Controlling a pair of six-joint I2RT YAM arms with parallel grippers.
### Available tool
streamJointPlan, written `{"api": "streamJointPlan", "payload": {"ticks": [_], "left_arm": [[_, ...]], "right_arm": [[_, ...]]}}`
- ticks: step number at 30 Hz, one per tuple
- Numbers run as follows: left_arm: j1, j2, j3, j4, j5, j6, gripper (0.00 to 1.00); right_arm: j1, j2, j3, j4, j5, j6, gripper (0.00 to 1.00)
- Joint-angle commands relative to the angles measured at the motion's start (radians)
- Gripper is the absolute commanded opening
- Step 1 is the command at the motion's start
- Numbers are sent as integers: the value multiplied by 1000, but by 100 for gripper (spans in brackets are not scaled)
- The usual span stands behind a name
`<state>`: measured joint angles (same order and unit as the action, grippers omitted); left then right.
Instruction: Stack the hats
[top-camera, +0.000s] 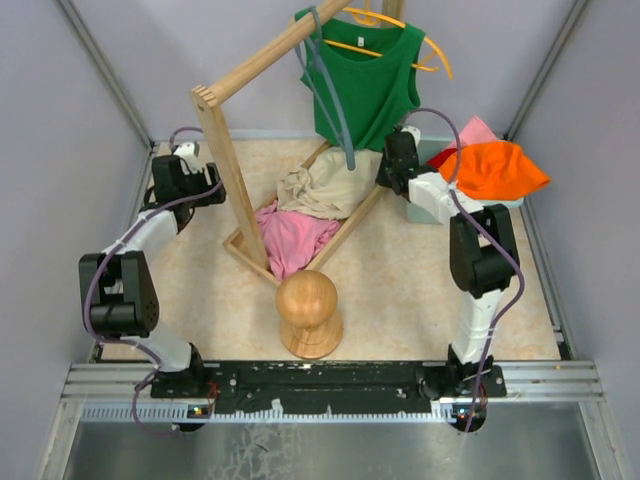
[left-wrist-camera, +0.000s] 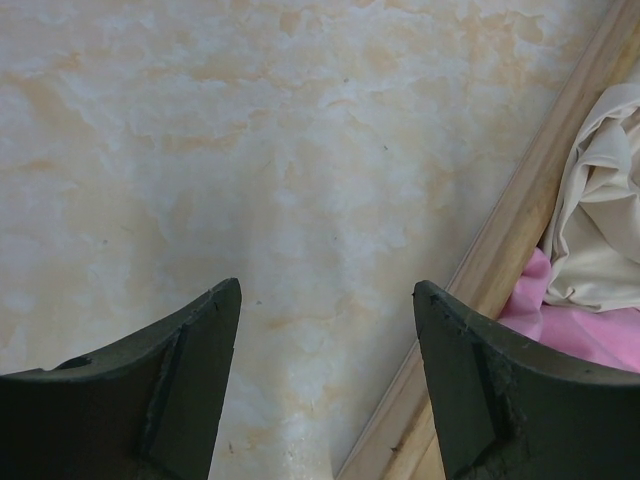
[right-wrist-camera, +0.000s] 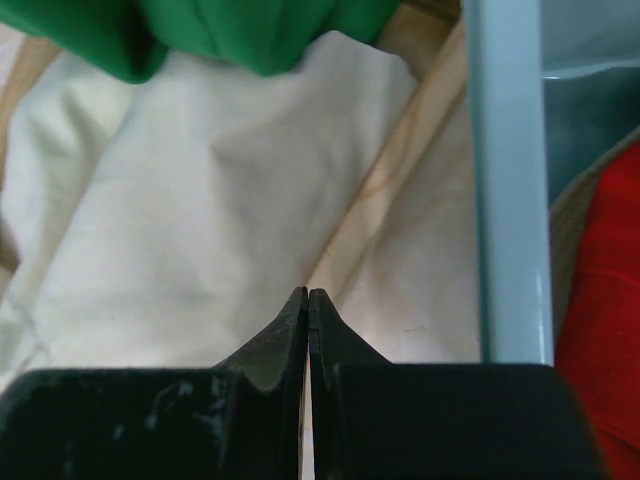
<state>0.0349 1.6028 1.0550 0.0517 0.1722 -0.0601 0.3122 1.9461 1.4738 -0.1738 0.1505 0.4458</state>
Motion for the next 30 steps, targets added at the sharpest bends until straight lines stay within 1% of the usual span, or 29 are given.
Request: {"api": "streamJointPlan", "payload": {"ticks": [1, 5, 8, 11, 16, 18, 22, 30], "left_arm": [[0, 50, 35, -44, 57, 10, 76], [-1, 110, 62, -72, 66, 30, 77], [-1, 187, 145, -137, 100, 58, 77], [0, 270, 232, -218, 117, 73, 77], [0, 352, 295, -267, 160, 83, 77], [0, 359, 291, -276, 175, 76, 77], [0, 350, 228, -259, 211, 57, 77], [-5, 277, 49, -205, 308, -20, 75]], "right_arm": [[4, 23, 72, -97, 155, -19, 0], [21, 54, 100, -157, 186, -27, 0], [35, 77, 102, -170, 210, -39, 0], [34, 129, 150, -201, 212, -34, 0], [39, 222, 247, -239, 205, -46, 0], [42, 265, 285, -252, 195, -57, 0], [67, 319, 361, -266, 173, -106, 0], [177, 349, 430, -247, 98, -185, 0]]}}
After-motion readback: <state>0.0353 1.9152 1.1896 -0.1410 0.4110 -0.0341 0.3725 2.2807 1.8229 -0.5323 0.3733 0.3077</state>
